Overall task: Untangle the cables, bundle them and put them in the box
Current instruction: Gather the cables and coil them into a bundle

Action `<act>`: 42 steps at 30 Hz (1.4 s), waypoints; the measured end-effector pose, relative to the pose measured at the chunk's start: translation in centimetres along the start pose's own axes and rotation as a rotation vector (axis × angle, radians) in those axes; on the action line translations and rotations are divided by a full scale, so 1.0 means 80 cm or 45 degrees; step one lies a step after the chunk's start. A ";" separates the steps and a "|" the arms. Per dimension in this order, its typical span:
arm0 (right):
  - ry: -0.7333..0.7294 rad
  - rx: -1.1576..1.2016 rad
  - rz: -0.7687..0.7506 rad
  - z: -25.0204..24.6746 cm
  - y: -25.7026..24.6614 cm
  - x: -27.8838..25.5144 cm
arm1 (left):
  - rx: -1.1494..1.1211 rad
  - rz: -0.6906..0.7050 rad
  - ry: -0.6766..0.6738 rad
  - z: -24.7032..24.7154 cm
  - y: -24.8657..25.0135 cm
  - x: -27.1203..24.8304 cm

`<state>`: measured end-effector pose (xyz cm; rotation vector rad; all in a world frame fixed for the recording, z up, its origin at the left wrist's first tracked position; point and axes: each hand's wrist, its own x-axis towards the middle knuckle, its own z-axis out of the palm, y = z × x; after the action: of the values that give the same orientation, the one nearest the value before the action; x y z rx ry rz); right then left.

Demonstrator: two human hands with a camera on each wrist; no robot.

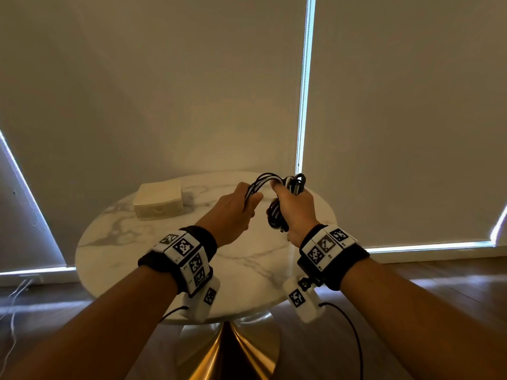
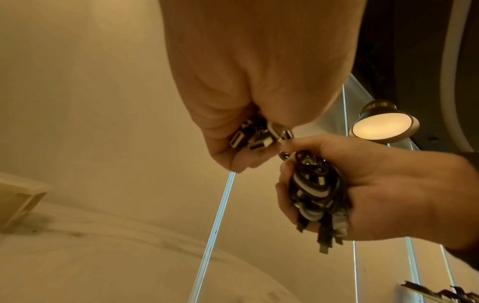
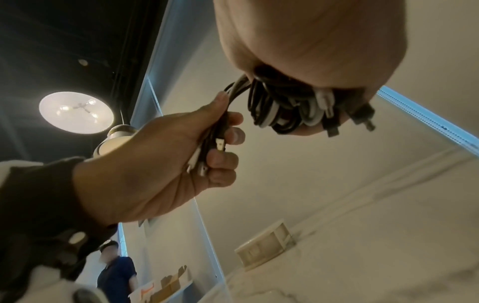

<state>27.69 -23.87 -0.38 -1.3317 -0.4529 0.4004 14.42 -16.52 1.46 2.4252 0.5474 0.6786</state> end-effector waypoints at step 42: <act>-0.216 0.506 0.233 -0.002 -0.001 -0.013 | -0.382 0.141 0.237 0.013 -0.001 -0.023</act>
<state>26.87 -24.57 -0.41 -0.9579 -0.3688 0.7209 13.54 -17.82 0.02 2.1358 0.3557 0.9669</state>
